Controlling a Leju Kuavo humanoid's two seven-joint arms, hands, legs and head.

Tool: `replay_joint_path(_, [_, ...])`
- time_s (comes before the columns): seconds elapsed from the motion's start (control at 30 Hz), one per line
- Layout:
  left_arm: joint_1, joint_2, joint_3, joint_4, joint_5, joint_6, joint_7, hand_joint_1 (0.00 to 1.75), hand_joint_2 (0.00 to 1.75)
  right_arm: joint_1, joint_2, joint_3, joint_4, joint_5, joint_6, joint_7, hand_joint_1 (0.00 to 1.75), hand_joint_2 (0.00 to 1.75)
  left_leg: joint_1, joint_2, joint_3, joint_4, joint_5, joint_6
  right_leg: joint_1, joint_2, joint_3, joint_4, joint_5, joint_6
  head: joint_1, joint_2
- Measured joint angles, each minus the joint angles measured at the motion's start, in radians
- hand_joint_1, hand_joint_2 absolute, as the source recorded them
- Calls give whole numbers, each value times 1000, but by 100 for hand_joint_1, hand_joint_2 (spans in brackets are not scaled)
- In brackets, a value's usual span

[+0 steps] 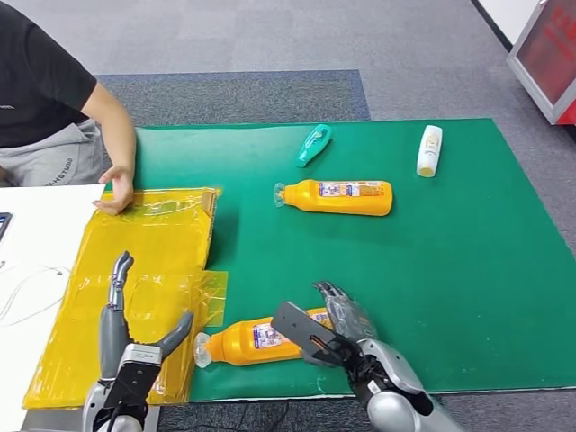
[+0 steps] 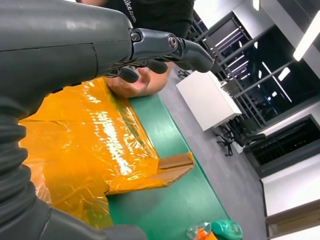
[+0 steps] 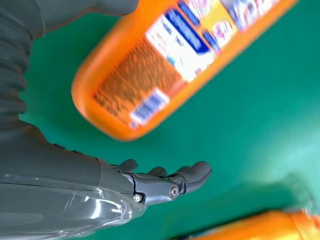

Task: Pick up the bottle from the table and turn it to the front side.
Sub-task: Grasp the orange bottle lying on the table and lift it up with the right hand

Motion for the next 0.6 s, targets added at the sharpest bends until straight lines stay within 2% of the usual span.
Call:
replay_joint_path(0.33, [7,-1,4,0,-2,-8,5,0,175,20,-3,37,5,29,-2,0,0,175,0,0,0,0,0,0,0,0,0,0,0,0,0,0])
replay_joint_path(0.6, [5,-8,2,6,9,-20,14,0,175,-8,-3,88,13,88,-13,0,0,175,0,0,0,0,0,0,0,0,0,0,0,0,0,0])
